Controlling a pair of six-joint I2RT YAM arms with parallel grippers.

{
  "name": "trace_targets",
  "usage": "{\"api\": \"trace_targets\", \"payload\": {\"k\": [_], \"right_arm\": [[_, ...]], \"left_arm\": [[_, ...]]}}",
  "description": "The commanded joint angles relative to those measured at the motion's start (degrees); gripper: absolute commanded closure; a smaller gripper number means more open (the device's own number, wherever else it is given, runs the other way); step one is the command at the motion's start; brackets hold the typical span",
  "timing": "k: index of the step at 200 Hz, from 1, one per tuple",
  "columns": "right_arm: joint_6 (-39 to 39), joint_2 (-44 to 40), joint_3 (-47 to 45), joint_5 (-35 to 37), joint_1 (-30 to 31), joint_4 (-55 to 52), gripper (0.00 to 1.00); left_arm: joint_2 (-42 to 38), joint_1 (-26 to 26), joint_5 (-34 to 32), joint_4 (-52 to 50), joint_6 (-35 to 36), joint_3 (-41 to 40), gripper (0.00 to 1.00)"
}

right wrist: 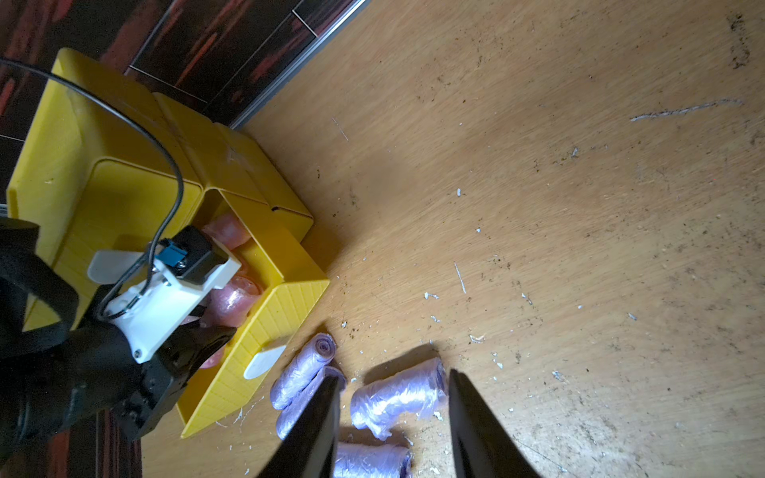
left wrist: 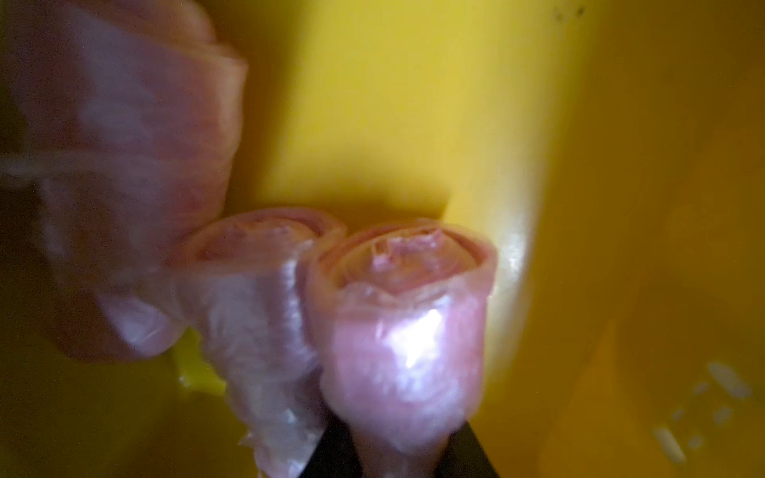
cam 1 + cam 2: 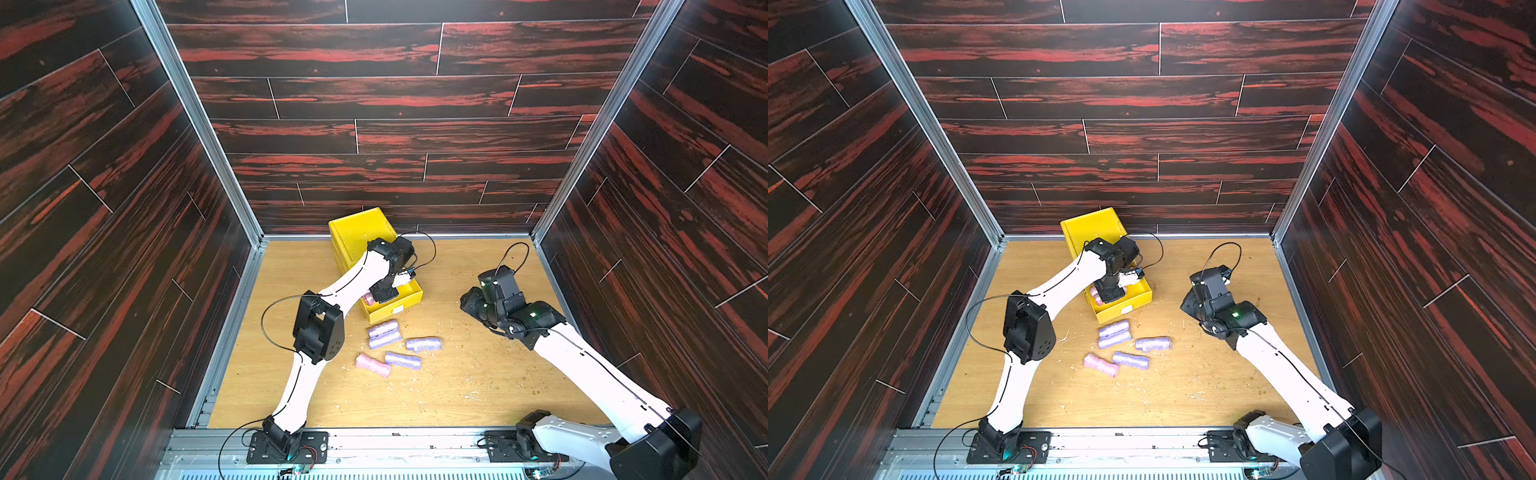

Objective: Sort the rolls of trash bags by color and place them into the drawer
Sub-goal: Place the roll of trash bags in the drawer.

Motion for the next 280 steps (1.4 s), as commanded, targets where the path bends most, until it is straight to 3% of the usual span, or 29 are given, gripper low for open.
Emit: {"api": "trace_targets", "payload": {"k": [1, 17, 59, 177, 280], "right_arm": [[-0.26, 0.37, 0.98, -0.21, -0.31, -0.88, 0.54], [-0.28, 0.35, 0.99, -0.20, -0.31, -0.88, 0.54], [-0.26, 0.48, 0.96, -0.16, -0.28, -0.88, 0.54], [0.18, 0.32, 1.01, -0.48, -0.31, -0.31, 0.54], [-0.49, -0.59, 1.47, -1.98, -0.31, 0.75, 0.54]], "left_arm": [[-0.02, 0.36, -1.43, -1.40, -0.37, 2.19, 0.61], [-0.05, 0.45, -1.98, -1.22, -0.50, 2.23, 0.55], [-1.01, 0.54, -2.77, -0.69, -0.28, 2.54, 0.51], [-4.25, 0.19, -2.19, -0.69, -0.33, 3.20, 0.50], [-13.23, -1.56, 0.52, -1.23, -0.35, 3.69, 0.44]]}}
